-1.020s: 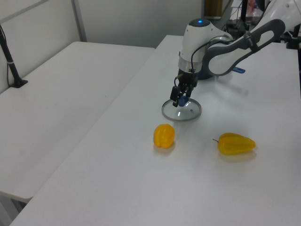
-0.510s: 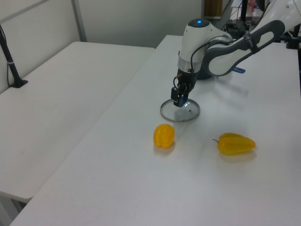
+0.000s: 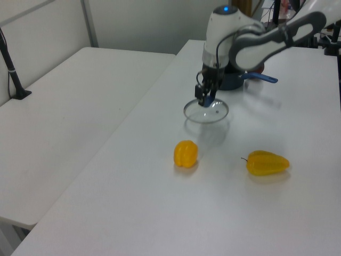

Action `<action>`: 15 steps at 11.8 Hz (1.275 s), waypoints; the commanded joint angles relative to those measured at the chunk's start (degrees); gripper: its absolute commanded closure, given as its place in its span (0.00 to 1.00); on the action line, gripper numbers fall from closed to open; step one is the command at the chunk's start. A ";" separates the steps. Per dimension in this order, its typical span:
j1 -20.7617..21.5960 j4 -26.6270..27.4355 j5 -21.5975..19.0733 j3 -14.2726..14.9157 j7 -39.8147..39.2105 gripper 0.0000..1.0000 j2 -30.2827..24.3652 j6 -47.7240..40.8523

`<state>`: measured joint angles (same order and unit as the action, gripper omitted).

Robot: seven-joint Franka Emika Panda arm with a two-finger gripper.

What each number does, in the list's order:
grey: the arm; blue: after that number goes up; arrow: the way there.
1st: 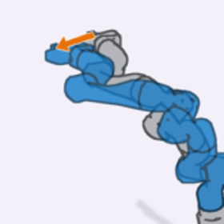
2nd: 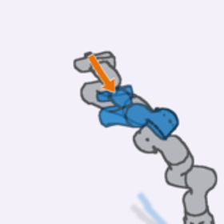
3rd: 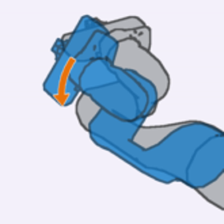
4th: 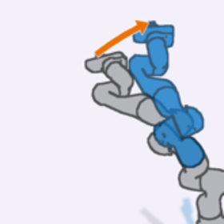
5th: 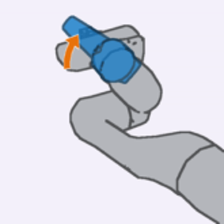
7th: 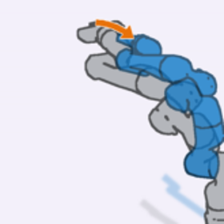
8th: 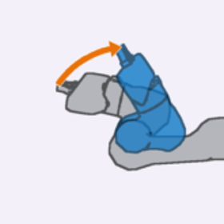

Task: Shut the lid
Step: 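Lift the glass lid by the knob and carry it over the saucepan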

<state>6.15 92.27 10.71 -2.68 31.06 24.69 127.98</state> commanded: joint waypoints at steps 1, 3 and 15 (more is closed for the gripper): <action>-4.29 -7.18 0.45 0.05 -0.20 0.63 -2.37 -11.42; -6.93 -7.72 0.45 0.22 -4.32 0.63 -2.37 -12.23; -24.86 -10.53 -3.15 0.40 -18.49 0.61 2.46 2.70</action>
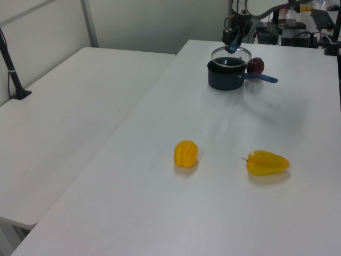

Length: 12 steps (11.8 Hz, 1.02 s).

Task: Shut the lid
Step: 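Lower the lid onto the saucepan rim and open the gripper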

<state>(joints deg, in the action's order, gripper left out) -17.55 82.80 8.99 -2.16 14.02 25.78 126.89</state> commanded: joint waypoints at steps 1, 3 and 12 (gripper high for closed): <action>-1.87 -1.06 -1.61 -0.13 -1.46 0.61 1.90 4.42; -1.70 -0.71 -1.96 -0.22 -1.46 0.61 1.99 4.69; -0.56 -0.45 -2.22 -0.83 -1.19 0.60 3.31 4.77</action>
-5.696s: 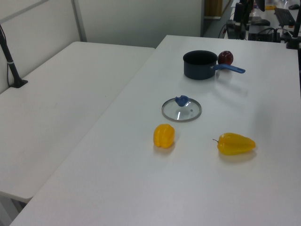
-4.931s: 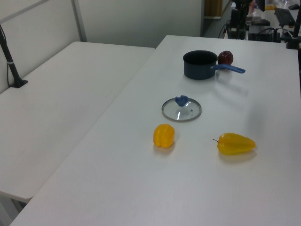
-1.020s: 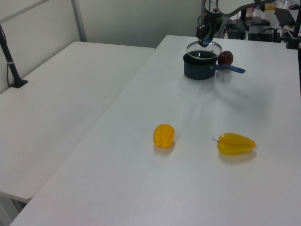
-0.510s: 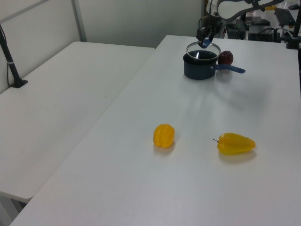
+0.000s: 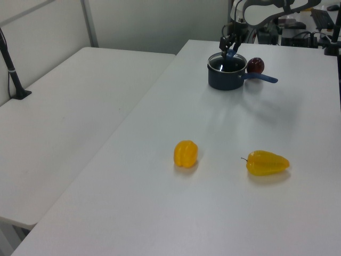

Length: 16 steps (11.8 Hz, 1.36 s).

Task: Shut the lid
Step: 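Lower the lid onto the saucepan rim and open the gripper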

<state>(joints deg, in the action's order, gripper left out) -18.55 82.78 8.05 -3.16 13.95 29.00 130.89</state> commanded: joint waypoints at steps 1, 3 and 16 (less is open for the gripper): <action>0.44 -0.42 -1.28 0.17 -1.12 0.60 0.52 0.77; 0.44 -0.42 -1.28 0.17 -1.12 0.57 0.70 1.38; 5.18 0.19 1.78 0.35 -0.94 0.00 -6.49 -9.22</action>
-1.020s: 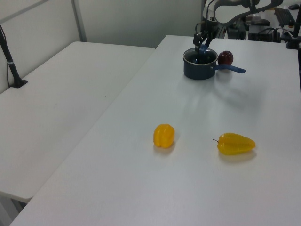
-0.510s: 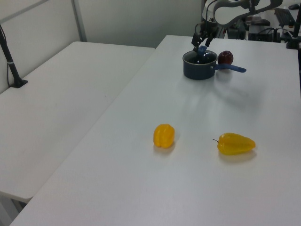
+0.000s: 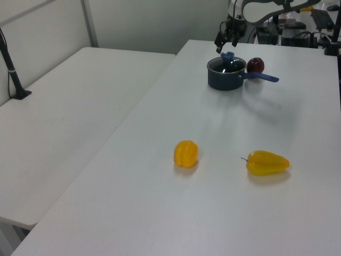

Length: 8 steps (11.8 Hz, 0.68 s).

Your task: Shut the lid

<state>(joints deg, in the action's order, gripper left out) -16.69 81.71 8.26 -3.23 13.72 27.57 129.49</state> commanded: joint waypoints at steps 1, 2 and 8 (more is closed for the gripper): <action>5.15 1.26 2.02 0.42 -0.71 0.00 -7.16 -12.72; 6.39 1.26 2.02 0.42 -0.71 0.00 -8.66 -15.73; 16.49 5.38 -0.07 0.16 -0.45 0.00 -17.97 -26.82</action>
<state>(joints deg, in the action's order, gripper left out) -3.10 81.99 9.40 -3.54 13.72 14.90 103.90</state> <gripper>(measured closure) 0.000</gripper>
